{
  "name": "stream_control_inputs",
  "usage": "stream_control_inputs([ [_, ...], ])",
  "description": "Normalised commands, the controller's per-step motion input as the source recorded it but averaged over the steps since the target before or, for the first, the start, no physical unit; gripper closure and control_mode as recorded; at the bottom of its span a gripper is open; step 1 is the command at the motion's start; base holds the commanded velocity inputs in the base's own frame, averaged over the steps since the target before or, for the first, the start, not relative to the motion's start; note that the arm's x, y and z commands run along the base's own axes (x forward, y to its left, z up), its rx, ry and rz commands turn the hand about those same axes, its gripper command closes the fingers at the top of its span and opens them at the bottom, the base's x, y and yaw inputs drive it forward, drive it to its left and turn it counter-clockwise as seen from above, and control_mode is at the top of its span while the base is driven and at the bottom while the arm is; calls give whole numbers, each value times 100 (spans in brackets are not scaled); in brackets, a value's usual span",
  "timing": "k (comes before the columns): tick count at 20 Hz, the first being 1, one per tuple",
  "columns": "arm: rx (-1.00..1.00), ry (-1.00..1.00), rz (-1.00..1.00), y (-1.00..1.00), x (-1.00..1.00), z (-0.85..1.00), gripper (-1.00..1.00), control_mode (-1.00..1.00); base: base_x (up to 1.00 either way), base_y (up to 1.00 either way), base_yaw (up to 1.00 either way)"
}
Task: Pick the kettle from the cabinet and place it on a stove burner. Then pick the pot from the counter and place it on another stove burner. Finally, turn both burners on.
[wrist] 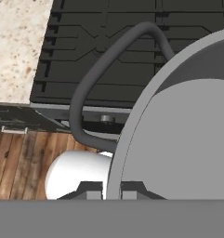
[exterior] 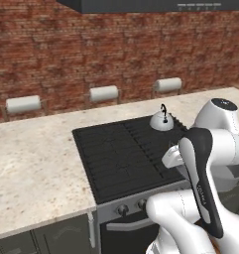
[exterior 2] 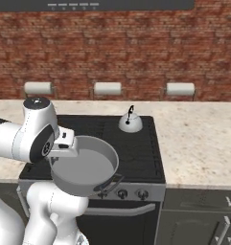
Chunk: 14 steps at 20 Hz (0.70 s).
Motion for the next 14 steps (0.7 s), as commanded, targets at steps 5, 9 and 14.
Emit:
stream_control_inputs([
  [5, 0, 0, 0, 0, 0, 0, 100, 100, 63, 10, -15],
  [9, 0, 0, 0, 0, 0, 0, 100, 100, 71, 4, -9],
  [14, 0, 0, 0, 0, 0, 0, 100, 100, 70, 8, -6],
])
